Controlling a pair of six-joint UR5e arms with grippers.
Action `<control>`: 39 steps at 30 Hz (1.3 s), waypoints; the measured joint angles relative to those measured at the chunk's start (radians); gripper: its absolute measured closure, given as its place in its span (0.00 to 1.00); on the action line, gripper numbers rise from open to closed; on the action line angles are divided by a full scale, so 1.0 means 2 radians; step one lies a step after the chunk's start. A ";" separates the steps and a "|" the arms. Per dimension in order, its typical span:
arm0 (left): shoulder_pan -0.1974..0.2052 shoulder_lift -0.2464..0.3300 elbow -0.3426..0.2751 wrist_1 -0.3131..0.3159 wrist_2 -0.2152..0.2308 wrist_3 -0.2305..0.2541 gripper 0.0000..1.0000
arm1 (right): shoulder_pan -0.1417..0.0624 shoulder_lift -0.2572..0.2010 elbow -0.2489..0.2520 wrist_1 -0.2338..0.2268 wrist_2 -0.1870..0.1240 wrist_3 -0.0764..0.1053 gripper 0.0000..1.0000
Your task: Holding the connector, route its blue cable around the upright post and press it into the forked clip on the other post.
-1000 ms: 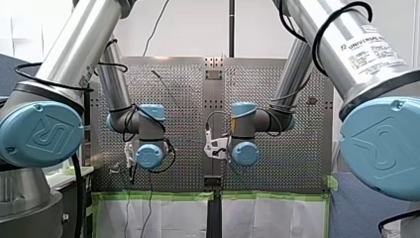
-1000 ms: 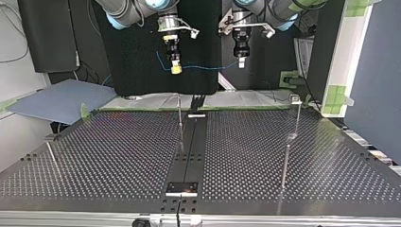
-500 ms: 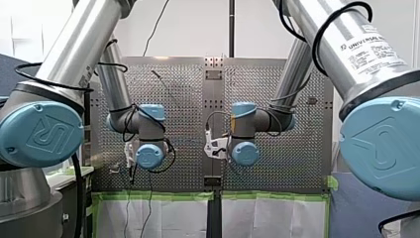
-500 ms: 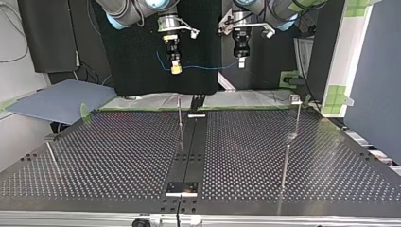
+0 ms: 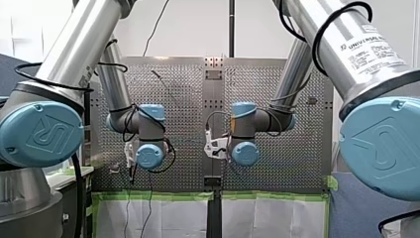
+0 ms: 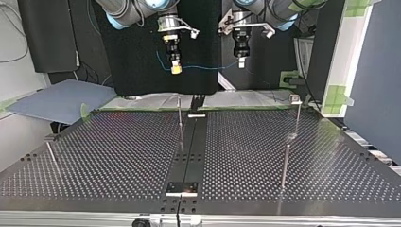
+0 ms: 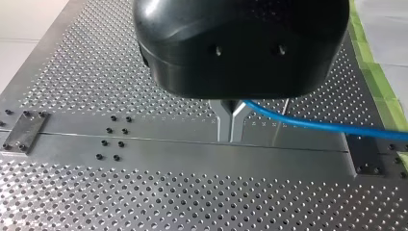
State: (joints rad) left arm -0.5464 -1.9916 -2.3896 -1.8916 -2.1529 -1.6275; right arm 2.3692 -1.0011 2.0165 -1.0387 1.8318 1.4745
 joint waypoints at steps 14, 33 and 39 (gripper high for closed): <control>0.000 0.000 0.000 0.000 0.000 0.000 0.99 | 0.000 0.000 0.000 0.000 0.000 0.000 1.00; 0.000 0.000 0.000 0.000 0.000 0.000 0.99 | 0.000 0.000 0.000 0.000 0.000 0.000 1.00; 0.000 0.000 0.000 0.000 0.000 0.000 0.96 | 0.000 0.000 0.000 0.000 0.000 0.000 1.00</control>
